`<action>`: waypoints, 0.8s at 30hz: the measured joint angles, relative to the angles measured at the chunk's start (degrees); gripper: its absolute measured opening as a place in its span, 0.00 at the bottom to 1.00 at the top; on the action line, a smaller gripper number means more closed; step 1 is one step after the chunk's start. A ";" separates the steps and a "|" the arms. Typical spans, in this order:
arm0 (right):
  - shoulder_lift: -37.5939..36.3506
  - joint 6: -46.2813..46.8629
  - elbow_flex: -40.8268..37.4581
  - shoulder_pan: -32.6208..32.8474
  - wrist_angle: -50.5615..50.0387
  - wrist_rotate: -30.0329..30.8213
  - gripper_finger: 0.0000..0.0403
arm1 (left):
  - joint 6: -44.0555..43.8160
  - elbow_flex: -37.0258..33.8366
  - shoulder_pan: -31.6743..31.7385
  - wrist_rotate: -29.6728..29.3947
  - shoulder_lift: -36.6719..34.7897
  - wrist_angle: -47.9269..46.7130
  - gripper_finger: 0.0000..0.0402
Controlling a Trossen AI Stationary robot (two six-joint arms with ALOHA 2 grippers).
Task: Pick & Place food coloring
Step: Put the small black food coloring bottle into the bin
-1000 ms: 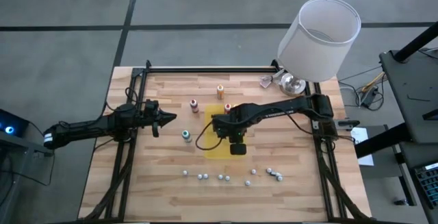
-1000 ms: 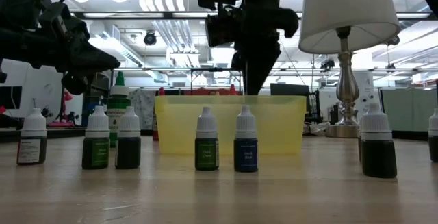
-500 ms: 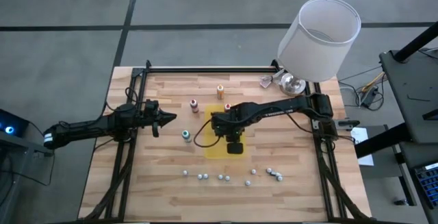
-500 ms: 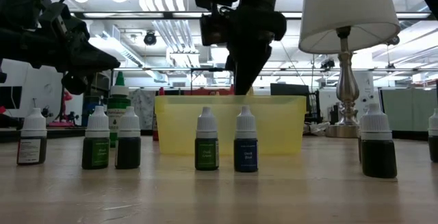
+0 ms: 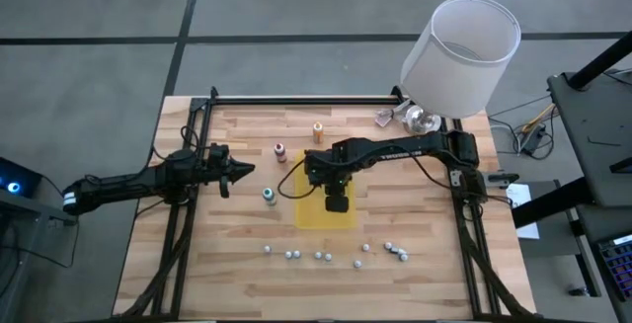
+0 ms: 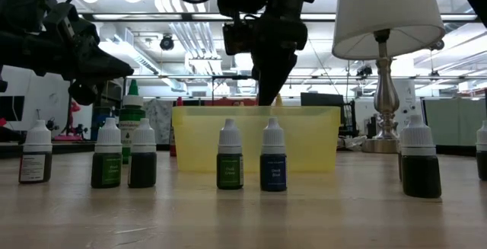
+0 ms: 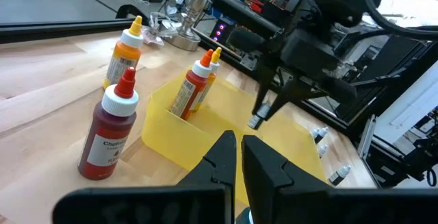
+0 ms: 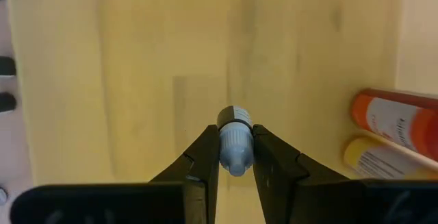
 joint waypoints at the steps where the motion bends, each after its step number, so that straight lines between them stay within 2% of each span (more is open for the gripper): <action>1: 0.47 0.00 0.06 -0.15 -0.03 0.01 0.15 | 0.00 0.00 0.02 0.01 0.01 0.00 0.00; 24: 8.05 -3.60 4.47 -0.67 -0.04 0.04 0.15 | 0.00 0.00 0.01 0.02 0.02 0.02 0.00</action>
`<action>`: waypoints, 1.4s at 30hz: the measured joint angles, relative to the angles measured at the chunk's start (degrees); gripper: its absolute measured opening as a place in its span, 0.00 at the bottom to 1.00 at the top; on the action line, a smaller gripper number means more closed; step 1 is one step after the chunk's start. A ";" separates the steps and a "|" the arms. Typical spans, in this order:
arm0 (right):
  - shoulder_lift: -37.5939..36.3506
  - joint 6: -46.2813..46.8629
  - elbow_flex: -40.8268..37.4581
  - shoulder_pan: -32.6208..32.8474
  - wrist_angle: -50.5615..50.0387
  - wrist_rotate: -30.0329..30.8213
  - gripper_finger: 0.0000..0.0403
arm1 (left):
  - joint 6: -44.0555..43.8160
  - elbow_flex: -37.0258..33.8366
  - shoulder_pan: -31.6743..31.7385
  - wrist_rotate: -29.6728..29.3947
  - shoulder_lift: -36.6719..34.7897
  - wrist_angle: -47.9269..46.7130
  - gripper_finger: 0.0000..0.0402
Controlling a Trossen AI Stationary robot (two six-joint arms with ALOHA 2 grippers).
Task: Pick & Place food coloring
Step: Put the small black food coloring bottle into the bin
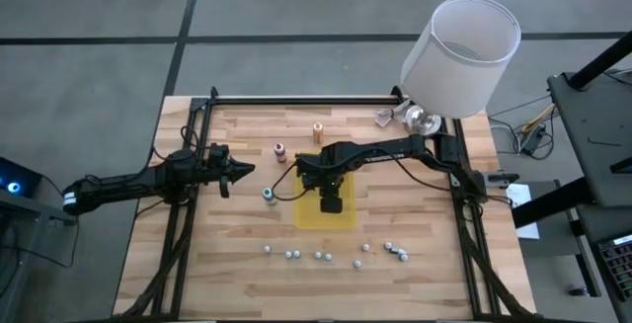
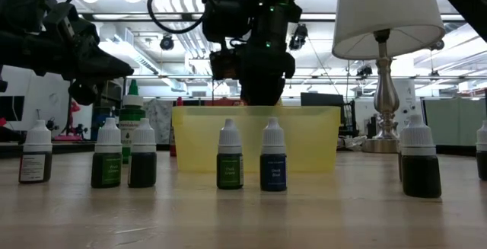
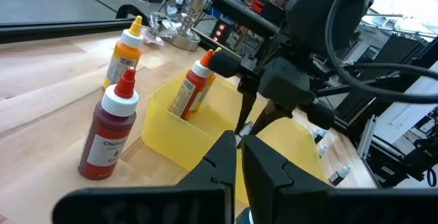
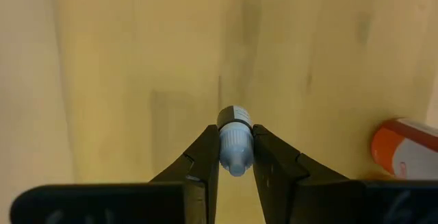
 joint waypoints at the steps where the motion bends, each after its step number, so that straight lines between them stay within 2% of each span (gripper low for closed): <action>1: 0.03 -0.06 0.01 0.00 -0.05 -0.01 0.15 | 0.00 0.00 0.00 -0.01 0.00 -0.02 0.00; 16: 0.50 -3.49 -0.58 -0.02 0.13 0.28 0.15 | 0.00 0.00 -0.01 0.00 0.00 -0.02 0.00; 35: 1.17 -3.48 -0.52 -0.09 0.97 0.48 0.15 | 0.00 0.00 0.01 -0.02 0.00 -0.02 0.00; 42: 1.20 -3.41 -0.54 -0.08 0.59 0.34 0.21 | 0.00 0.00 0.01 -0.02 -0.02 -0.02 0.00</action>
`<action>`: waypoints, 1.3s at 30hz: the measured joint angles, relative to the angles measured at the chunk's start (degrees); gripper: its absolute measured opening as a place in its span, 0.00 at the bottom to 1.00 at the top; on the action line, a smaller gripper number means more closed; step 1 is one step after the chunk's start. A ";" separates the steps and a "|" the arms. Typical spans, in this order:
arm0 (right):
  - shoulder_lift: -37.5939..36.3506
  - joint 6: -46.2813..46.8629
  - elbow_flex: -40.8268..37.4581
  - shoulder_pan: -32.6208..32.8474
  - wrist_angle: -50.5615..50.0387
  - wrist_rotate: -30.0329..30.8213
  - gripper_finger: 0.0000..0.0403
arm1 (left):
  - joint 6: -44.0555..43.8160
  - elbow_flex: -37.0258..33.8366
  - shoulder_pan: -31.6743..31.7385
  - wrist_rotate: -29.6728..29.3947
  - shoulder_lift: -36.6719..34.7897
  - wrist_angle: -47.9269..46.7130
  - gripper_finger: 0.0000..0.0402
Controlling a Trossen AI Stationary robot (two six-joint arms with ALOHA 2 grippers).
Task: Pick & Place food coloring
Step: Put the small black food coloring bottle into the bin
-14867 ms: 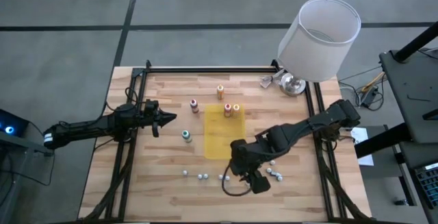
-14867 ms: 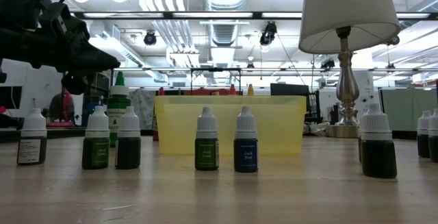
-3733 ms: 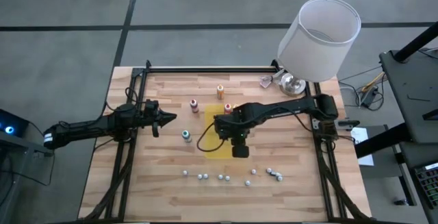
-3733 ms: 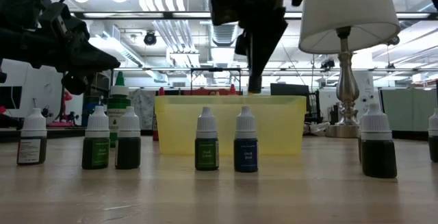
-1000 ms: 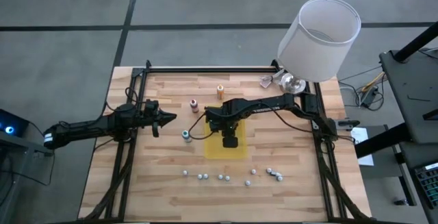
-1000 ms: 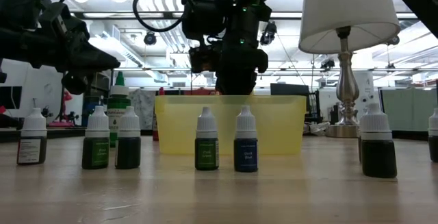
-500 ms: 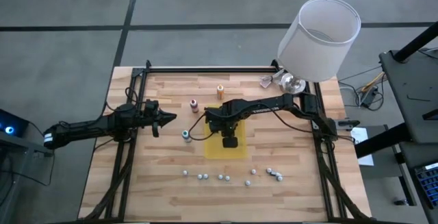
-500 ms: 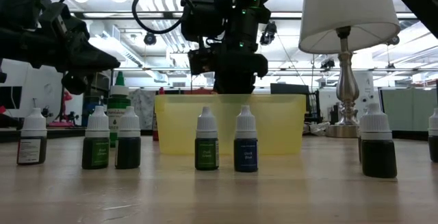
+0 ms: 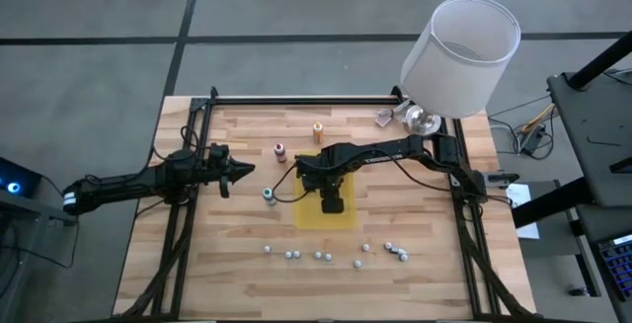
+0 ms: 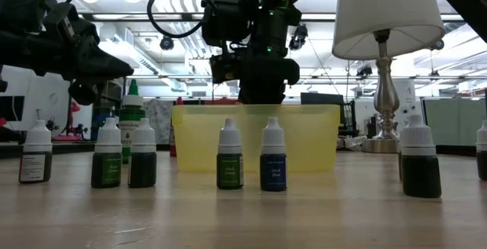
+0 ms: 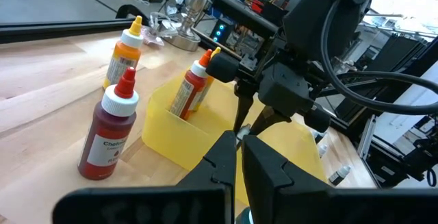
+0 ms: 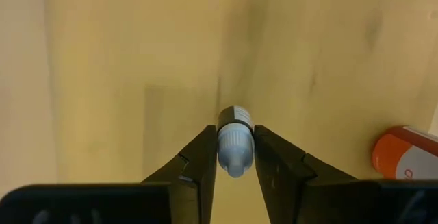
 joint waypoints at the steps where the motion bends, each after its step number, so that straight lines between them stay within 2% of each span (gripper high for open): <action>1: 0.00 0.00 0.00 0.02 0.00 0.00 0.22 | 0.00 0.00 0.00 0.02 0.00 0.00 0.00; 11: 0.07 0.02 -0.02 0.02 -0.25 -0.02 0.19 | 0.00 0.00 0.00 0.01 0.02 0.00 0.00; 28: -0.02 0.00 -0.03 0.08 -0.25 -0.16 0.29 | 0.00 0.00 0.00 0.00 0.01 0.00 0.00; 39: -1.82 0.22 3.71 0.31 -4.35 -0.87 0.26 | 0.00 0.00 0.00 0.00 0.02 0.00 0.00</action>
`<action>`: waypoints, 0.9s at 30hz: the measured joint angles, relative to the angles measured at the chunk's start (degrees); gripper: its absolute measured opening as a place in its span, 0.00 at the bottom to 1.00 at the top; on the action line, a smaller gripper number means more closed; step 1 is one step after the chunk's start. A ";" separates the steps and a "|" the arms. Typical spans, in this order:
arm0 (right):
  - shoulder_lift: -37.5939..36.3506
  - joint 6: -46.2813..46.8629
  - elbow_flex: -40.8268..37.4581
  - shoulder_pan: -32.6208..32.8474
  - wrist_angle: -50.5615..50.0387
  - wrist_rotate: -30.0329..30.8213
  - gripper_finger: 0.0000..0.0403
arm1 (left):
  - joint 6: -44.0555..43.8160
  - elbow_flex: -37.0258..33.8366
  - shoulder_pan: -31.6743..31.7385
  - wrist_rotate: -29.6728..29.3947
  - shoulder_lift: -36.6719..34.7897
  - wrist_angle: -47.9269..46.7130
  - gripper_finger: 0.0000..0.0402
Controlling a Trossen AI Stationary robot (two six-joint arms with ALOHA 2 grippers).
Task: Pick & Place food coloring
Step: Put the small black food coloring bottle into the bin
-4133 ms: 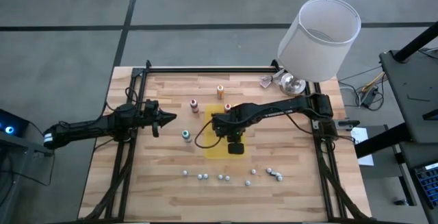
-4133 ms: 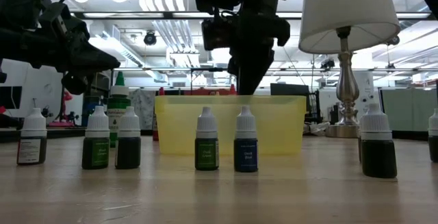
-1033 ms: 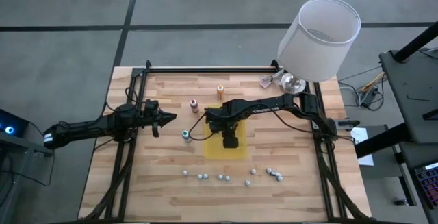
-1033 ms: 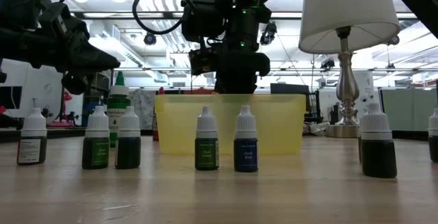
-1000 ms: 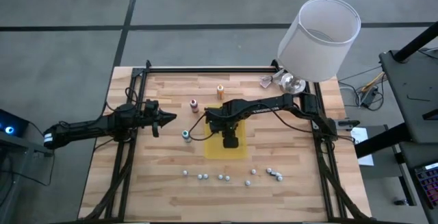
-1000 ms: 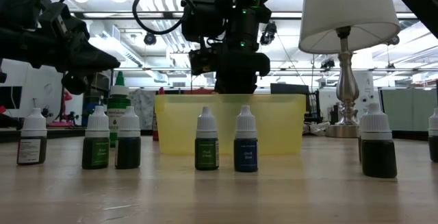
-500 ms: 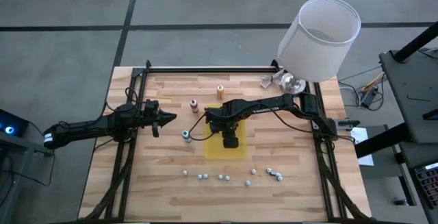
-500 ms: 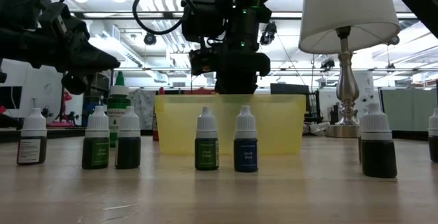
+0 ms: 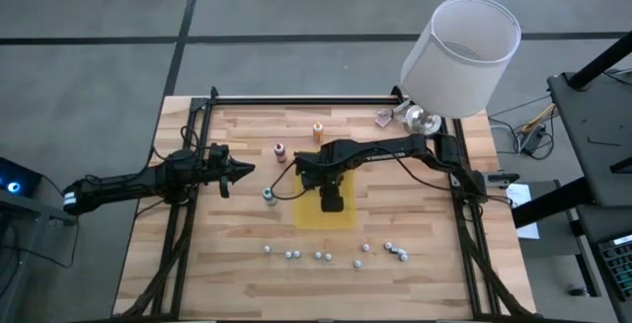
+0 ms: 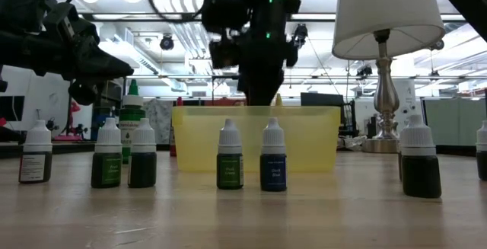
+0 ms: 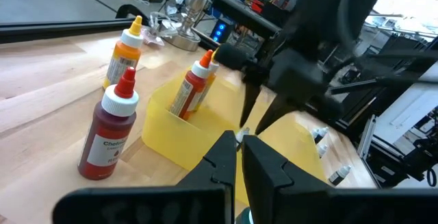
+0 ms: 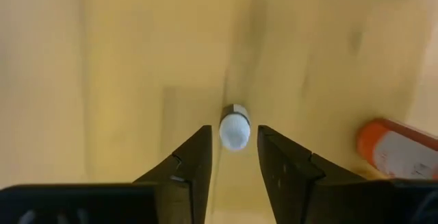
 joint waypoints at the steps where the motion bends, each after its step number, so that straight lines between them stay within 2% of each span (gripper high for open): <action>1: -0.48 0.00 0.21 0.08 -0.59 0.04 0.27 | 0.00 0.00 0.00 -0.01 0.00 0.00 0.00; 12: -7.83 2.76 0.38 2.98 -4.47 0.45 0.29 | 0.00 0.00 0.00 -0.01 0.00 0.00 0.00; 27: -22.27 4.62 -2.70 13.55 -5.75 0.69 0.32 | 0.00 0.00 -0.01 0.00 0.00 -0.01 0.00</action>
